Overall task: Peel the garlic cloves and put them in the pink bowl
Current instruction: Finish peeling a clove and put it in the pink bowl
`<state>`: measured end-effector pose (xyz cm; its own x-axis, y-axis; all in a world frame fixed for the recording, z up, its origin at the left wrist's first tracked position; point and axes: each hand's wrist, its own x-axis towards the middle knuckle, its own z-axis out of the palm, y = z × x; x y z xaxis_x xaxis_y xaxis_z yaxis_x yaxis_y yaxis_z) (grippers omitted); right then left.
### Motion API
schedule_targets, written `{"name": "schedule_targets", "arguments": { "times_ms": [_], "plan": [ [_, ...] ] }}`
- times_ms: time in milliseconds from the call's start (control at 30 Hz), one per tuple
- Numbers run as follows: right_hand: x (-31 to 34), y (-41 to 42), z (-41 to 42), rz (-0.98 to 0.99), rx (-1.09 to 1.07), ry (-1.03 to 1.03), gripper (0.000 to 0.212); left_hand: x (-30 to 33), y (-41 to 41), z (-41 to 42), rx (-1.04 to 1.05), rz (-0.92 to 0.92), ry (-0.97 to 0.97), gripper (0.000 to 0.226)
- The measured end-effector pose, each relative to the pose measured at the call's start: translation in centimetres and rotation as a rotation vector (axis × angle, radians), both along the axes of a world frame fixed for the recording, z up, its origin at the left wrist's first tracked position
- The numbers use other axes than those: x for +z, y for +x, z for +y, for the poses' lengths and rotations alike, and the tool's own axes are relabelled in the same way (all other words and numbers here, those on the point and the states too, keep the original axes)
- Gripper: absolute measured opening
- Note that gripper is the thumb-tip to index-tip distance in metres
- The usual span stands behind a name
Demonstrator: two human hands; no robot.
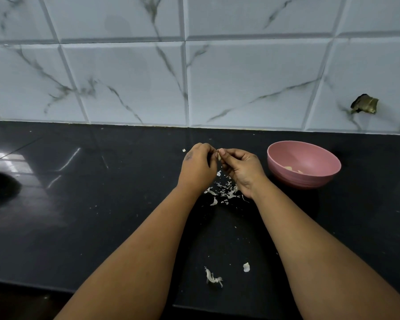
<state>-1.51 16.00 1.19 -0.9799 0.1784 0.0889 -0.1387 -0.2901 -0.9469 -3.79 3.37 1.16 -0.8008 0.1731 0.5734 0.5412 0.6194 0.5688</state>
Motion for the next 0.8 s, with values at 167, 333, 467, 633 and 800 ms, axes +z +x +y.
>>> {"name": "schedule_targets", "arguments": {
  "times_ms": [167, 333, 467, 633, 800],
  "plan": [
    [-0.22, -0.16, -0.07, 0.007, 0.006, 0.011, 0.005, -0.07, -0.03, 0.08, 0.018, -0.011, 0.004, 0.011],
    [-0.23, -0.22, -0.04, 0.006, 0.009, -0.002, 0.007, -0.11, -0.05, 0.14, 0.010, -0.047, 0.027, 0.010],
    [-0.09, -0.30, -0.23, 0.005, 0.018, -0.055, 0.009, -0.09, 0.05, 0.31, -0.002, -0.091, 0.101, 0.009],
    [0.06, -0.49, -0.18, 0.010, 0.011, -0.136, 0.009, 0.01, -0.03, 0.27, -0.067, -0.159, 0.238, 0.011],
    [0.15, -0.51, 0.01, 0.013, -0.003, -0.208, 0.007, -0.03, 0.11, 0.40, -0.111, -0.196, 0.314, 0.008]
  ]
}}
